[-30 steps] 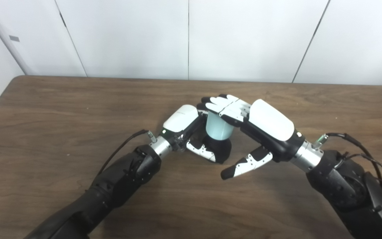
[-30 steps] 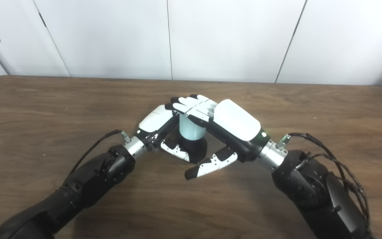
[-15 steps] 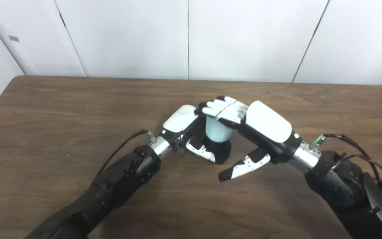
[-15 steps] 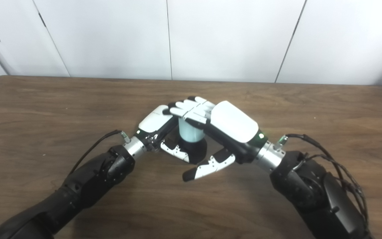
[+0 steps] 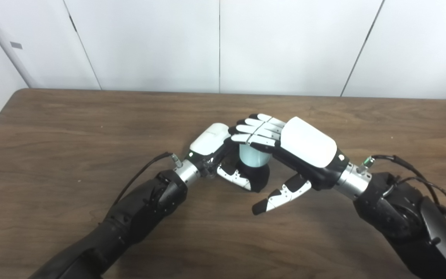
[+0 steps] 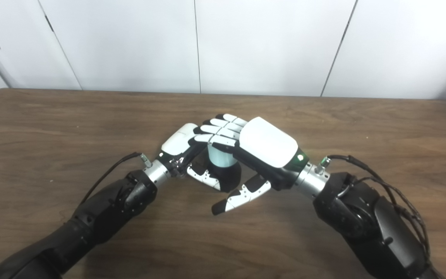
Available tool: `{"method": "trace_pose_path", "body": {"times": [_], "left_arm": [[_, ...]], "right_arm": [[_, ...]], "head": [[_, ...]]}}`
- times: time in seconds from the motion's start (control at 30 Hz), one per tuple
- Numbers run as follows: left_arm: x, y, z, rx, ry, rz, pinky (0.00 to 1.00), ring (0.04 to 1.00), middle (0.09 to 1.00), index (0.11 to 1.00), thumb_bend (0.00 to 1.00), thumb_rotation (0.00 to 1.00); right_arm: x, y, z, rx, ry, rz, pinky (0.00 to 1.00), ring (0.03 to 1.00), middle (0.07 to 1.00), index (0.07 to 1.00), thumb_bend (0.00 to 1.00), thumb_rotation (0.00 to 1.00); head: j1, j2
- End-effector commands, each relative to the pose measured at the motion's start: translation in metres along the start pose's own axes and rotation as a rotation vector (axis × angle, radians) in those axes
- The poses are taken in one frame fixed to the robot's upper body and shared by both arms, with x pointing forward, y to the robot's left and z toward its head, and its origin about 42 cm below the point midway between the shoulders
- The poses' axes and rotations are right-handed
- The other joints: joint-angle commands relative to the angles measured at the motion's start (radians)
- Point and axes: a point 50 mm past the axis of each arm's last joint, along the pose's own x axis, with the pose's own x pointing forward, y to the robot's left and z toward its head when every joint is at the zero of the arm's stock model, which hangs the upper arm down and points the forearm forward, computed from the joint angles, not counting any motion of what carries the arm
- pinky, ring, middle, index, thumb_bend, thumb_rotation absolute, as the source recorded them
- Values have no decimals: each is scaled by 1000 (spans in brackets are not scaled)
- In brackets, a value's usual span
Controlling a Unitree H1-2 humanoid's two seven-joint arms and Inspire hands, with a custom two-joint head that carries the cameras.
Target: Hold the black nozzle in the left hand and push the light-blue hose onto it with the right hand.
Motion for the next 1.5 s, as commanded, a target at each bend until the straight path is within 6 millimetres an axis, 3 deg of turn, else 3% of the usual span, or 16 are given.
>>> {"method": "trace_pose_path", "body": {"times": [0.0, 0.13, 0.27, 0.43, 0.57, 0.7, 0.8, 0.93, 1.03, 1.13, 1.3, 1.37, 1.47], "left_arm": [[-60, -74, -21, 31, 176, -418, 526, 593, 499, 474, 523, 0], [-59, -74, -21, 29, 176, -419, 522, 589, 496, 477, 524, 0], [-59, -75, -22, 23, 177, -412, 537, 596, 503, 470, 524, 0], [-58, -77, -22, 15, 173, -407, 540, 598, 501, 471, 524, 0], [-58, -77, -22, 12, 176, -407, 529, 592, 506, 467, 524, 0], [-58, -76, -23, 22, 177, -413, 532, 600, 499, 472, 524, 0], [-59, -76, -24, 23, 173, -405, 526, 597, 502, 469, 524, 0], [-59, -75, -24, 26, 175, -407, 519, 589, 500, 471, 524, 0], [-58, -75, -24, 30, 174, -413, 525, 580, 496, 475, 525, 0], [-59, -75, -24, 24, 173, -408, 527, 575, 493, 476, 525, 0], [-59, -74, -23, 24, 177, -413, 511, 569, 483, 484, 525, 0], [-60, -74, -23, 24, 174, -412, 530, 586, 487, 481, 525, 0], [-62, -73, -24, 27, 171, -409, 522, 590, 489, 479, 525, 0]], "right_arm": [[-18, 38, -4, 89, 88, 166, 819, 906, 919, 894, 679, 817], [-14, 26, -8, 256, 174, -51, 790, 929, 989, 990, 618, 696], [-7, 7, -13, 452, 248, -220, 738, 947, 1000, 1000, 663, 555], [1, -8, -22, 575, 328, -327, 702, 940, 1000, 1000, 731, 607], [0, -16, -29, 626, 365, -420, 794, 943, 1000, 1000, 784, 567], [-8, -18, -37, 698, 399, -511, 806, 923, 998, 1000, 786, 588], [-18, -14, -48, 811, 434, -638, 734, 842, 955, 995, 780, 609], [-25, -8, -57, 969, 502, -777, 552, 684, 838, 862, 655, 506], [-27, -2, -58, 1058, 622, -769, 435, 588, 730, 768, 558, 382], [-27, 7, -59, 1104, 704, -717, 406, 563, 704, 715, 551, 243], [-31, 32, -63, 1020, 817, -564, 476, 588, 692, 668, 581, 21], [-34, 42, -66, 921, 815, -515, 513, 626, 682, 656, 631, 4], [-38, 57, -69, 715, 788, -460, 446, 567, 648, 644, 688, 0]], "head": [[0, 0], [-3, -2], [-5, -7], [-3, -10], [-2, -12], [-2, -13], [-4, -13], [-5, -14], [-4, -14], [-1, -13], [1, -13], [0, -13], [-2, -13]]}}
